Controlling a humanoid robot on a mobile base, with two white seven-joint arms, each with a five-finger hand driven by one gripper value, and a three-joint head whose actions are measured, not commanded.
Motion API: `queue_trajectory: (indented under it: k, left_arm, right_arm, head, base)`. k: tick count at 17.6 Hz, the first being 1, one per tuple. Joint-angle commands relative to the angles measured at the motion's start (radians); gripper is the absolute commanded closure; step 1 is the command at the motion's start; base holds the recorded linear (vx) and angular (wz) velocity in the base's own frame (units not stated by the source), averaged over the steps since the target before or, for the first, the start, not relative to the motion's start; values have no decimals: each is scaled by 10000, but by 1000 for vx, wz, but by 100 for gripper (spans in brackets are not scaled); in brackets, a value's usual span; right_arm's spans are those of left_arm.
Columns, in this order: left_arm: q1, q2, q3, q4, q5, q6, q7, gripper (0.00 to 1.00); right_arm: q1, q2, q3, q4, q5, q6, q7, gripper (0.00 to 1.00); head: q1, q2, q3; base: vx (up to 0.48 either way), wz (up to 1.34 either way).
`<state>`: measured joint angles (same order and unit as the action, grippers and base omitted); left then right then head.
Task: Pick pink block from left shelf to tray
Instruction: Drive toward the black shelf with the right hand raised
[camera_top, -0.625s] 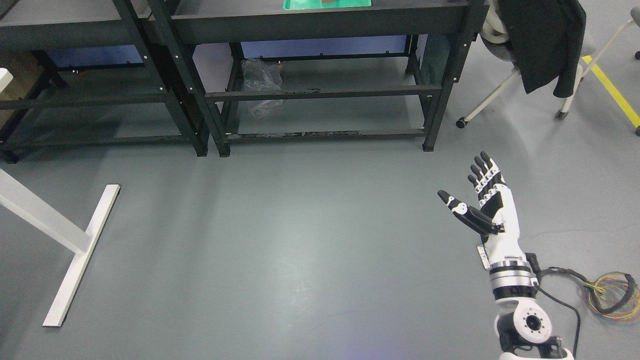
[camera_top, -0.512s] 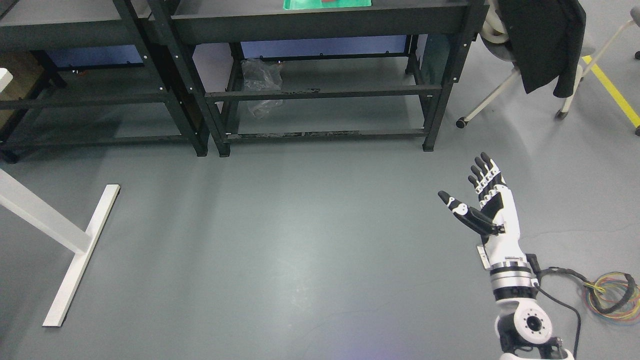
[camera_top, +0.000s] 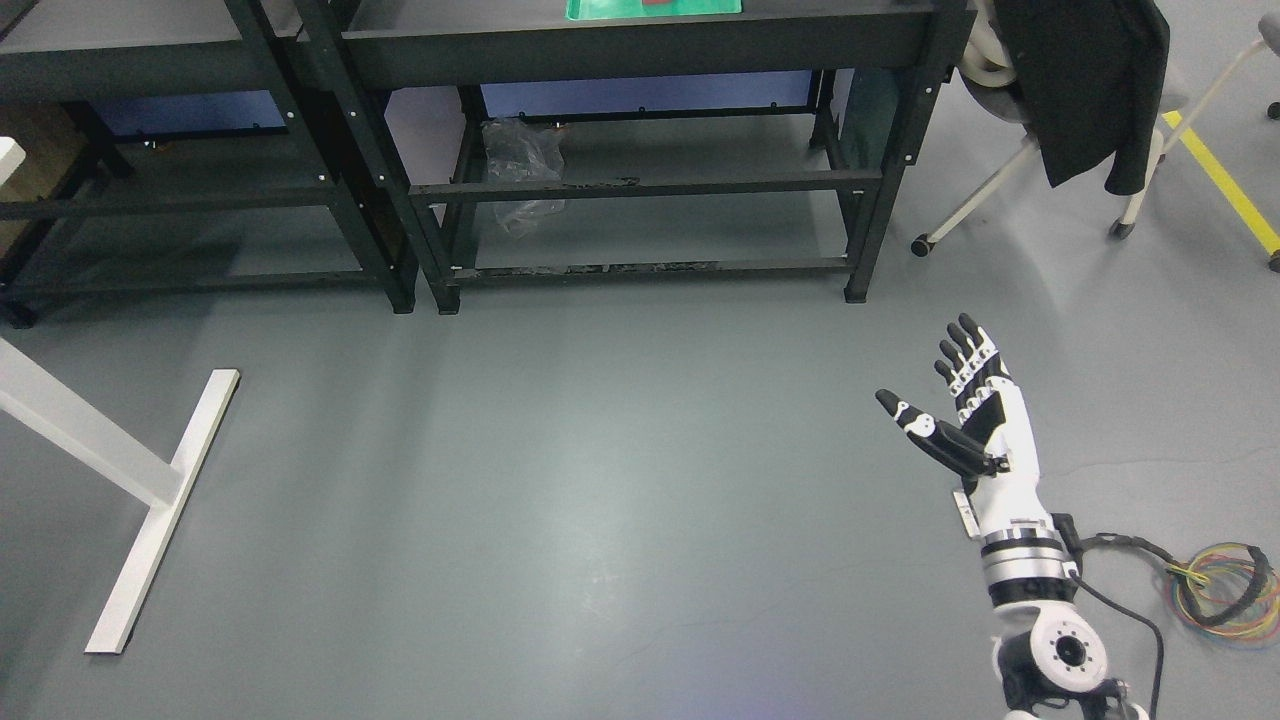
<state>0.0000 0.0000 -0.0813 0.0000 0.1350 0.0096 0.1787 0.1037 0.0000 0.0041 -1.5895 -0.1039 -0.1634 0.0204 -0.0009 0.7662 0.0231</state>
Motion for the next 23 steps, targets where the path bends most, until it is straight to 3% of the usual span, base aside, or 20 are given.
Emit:
queue_trajectory:
  k: [1,4,7,13,19,23]
  left_arm:
    - [-307,175,0,-175,0,-4,8,0]
    - [-292,175,0,-175,0,-4,8,0]
    - [-292,175,0,-175,0,-4,8,0]
    - [-292,175,0,-175,0,-4,8,0]
    - [-292,175,0,-175,0,-4,8,0]
    - [-292,175,0,-175,0,-4,8,0]
  right_arm:
    - [-25,-175,190,-12,2402,-436,-51,2]
    - [-101,-175,112,-286,7892,-742,-813,4]
    - [-86,-175,128,-457,11094,-729,-1782,3]
    - [175,-175,373,-473,10702,-1265,-1754,1]
    - [174,-476,389,-473,13291,-1250,-2244,4]
    - [190,-522,419,-473,13418,-1250,-2429,4]
  head:
    - [0,0,0]
    - [0,0,0]
    - [0,0,0]
    - [0,0,0]
    - [0,0,0]
    - [0,0,0]
  base:
    - [0,0]
    - [21,15]
    - [68,54]
    - [162,81]
    - [215,-40]
    - [211,47]
